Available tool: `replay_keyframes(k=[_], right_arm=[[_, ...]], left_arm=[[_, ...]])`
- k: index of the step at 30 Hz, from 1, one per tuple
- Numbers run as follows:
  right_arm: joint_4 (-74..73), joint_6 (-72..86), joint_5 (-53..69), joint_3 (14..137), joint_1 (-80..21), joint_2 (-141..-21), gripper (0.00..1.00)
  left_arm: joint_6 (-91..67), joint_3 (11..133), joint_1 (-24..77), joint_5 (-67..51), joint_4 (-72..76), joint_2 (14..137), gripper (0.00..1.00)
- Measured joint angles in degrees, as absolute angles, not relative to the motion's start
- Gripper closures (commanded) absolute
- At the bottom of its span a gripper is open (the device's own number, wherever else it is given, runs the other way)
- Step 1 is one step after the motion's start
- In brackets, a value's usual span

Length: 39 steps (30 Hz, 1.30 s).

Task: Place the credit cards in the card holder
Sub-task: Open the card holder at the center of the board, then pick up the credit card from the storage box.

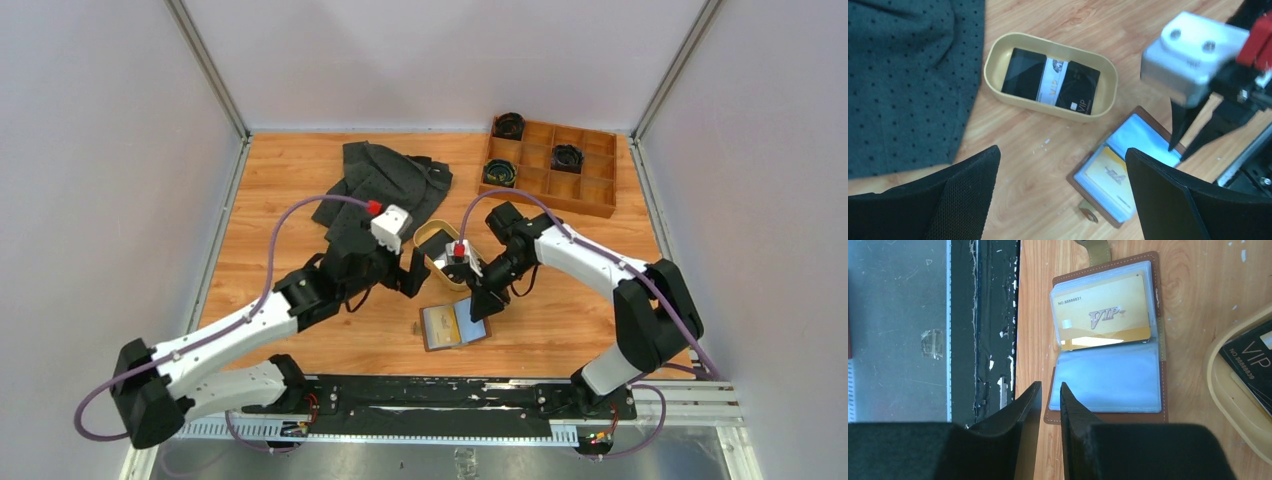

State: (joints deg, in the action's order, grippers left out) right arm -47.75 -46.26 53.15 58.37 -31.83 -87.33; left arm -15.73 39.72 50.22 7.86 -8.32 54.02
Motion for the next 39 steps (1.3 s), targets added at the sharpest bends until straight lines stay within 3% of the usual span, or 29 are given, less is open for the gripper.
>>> replay_keyframes(k=[9, 21, 23, 29, 39], right_arm=[[-50.6, -47.2, 55.2, 59.9, -29.4, -88.3, 0.76], [-55.1, -51.1, 56.8, 61.9, -15.2, -82.4, 0.76], [-56.3, -51.6, 57.6, 62.9, -13.2, -82.4, 0.76], [-60.5, -52.4, 61.1, 68.4, -8.2, -83.1, 0.76], [-62.3, -54.6, 63.1, 67.9, -7.2, -84.4, 0.76]], left_arm=[[-2.8, 56.9, 45.7, -1.4, -13.0, 78.4, 0.00], [3.5, 89.2, 39.1, -6.3, -31.1, 108.8, 0.02], [4.2, 91.6, 39.1, -5.7, -33.6, 111.3, 0.05], [6.1, 95.9, 38.9, -6.3, -38.2, 115.9, 0.30], [6.5, 99.8, 38.8, -7.4, -39.9, 121.2, 0.28]])
